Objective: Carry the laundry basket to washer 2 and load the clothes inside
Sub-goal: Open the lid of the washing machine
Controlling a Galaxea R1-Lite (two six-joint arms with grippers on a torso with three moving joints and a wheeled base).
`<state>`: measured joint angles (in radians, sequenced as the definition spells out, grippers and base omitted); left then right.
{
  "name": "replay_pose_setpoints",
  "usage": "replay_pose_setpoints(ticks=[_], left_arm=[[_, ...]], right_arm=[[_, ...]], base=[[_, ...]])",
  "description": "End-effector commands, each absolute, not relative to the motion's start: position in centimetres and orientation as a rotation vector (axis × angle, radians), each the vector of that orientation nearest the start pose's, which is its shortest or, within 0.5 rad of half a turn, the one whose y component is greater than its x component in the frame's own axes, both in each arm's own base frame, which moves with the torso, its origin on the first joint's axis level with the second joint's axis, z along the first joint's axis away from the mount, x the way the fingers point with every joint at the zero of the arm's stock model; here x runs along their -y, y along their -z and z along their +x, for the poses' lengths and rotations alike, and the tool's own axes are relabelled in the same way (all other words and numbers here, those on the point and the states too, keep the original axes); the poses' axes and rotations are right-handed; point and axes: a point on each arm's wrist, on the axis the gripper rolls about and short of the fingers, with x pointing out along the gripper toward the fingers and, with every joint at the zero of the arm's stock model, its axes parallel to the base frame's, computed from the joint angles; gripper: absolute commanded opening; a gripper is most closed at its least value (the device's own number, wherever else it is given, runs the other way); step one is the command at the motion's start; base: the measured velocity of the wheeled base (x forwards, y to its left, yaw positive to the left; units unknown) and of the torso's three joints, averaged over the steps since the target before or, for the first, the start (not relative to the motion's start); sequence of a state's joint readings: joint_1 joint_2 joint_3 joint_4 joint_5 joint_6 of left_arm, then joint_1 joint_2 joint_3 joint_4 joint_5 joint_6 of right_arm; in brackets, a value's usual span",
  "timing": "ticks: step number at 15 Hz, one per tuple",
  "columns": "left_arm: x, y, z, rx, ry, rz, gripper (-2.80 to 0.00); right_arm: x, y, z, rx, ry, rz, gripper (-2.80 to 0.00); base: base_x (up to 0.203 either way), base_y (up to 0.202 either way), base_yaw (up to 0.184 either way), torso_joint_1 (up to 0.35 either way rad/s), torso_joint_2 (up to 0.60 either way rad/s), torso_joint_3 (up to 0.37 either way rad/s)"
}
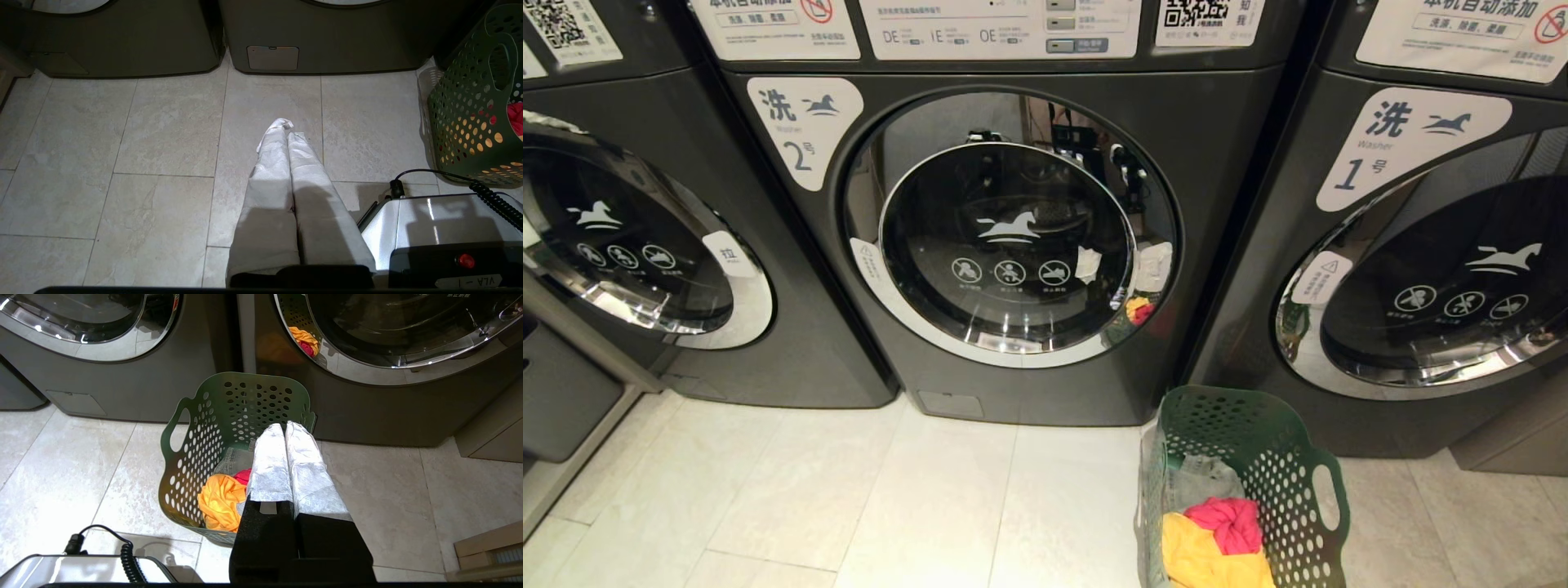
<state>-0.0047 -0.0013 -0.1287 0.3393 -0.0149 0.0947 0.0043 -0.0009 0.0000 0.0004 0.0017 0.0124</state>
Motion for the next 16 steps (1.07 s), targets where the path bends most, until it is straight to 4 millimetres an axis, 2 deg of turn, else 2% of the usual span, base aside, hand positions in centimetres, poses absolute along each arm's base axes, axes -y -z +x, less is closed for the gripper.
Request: replay_pose_setpoints(ticks=[1,16], left_arm=[[0.01,-7.61,-3.54,-0.202,0.024,0.090,-2.80],[0.03,-7.66,-3.54,-0.197,0.033,0.086,-2.80]], right_arm=[[0.01,-7.55,-2.28,-0.001,-0.009,0.015,-2.80],[0.00,-7.58,-2.28,-0.001,-0.008,0.012,-2.80]], base=[[0.000,0.000,0.000,0.000,0.00,0.000],[0.000,0.000,0.000,0.000,0.00,0.000]])
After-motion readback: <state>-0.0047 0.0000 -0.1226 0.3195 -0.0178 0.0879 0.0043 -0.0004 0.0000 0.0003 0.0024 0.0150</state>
